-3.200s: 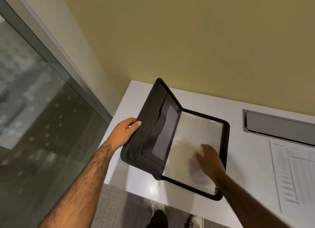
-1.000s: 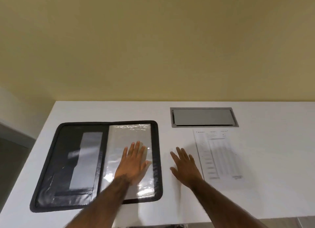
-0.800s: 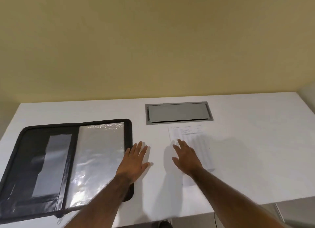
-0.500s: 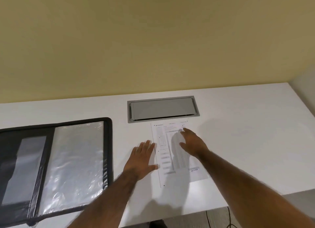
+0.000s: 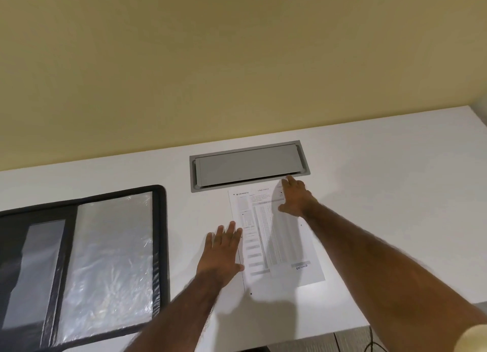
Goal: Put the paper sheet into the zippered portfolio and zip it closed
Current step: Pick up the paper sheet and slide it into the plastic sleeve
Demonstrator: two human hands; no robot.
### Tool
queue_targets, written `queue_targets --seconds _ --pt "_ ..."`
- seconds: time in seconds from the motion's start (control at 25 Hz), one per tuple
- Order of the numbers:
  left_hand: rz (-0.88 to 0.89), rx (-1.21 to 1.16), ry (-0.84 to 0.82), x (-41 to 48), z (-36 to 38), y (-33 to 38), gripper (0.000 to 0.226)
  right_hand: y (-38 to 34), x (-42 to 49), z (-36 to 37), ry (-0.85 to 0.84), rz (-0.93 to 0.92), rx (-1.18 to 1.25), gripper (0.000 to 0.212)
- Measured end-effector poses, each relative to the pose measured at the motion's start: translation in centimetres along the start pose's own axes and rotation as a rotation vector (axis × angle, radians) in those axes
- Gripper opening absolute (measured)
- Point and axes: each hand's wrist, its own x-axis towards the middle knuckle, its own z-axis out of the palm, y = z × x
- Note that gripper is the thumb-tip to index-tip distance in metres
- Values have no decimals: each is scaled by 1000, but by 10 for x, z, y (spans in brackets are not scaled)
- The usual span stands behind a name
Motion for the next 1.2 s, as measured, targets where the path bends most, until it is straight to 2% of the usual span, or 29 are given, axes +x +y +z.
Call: queue_targets --seconds 0.12,0.6,0.68,0.8,0.84,0.88,0.96,1.04,1.08,1.2 --pt "-22 16 -3 0 1 2 96 2 -1 2 52 -19 103 86" --pt "-50 76 14 -12 17 5 95 -7 -32 27 161 -5 34 73" --pt "-47 79 13 -11 16 6 95 -13 -39 28 193 27 292 76" --pt "-47 72 14 -11 15 6 95 -13 -56 28 278 179 1027 82" --pt "-48 63 9 -12 15 6 95 -10 -64 31 276 235 1192 75" --pt "-54 54 2 -12 15 7 95 -5 -70 36 250 276 1247 59" --pt "-59 14 -3 -14 14 8 95 2 -80 46 160 314 1167 30" --pt "-31 -137 32 -13 7 9 94 4 -88 48 114 302 1106 30" --pt "-25 -298 91 -13 1 8 92 4 -92 44 116 274 1118 32" --pt "-170 -1011 225 -16 -34 2 90 0 -105 19 130 107 1233 36"
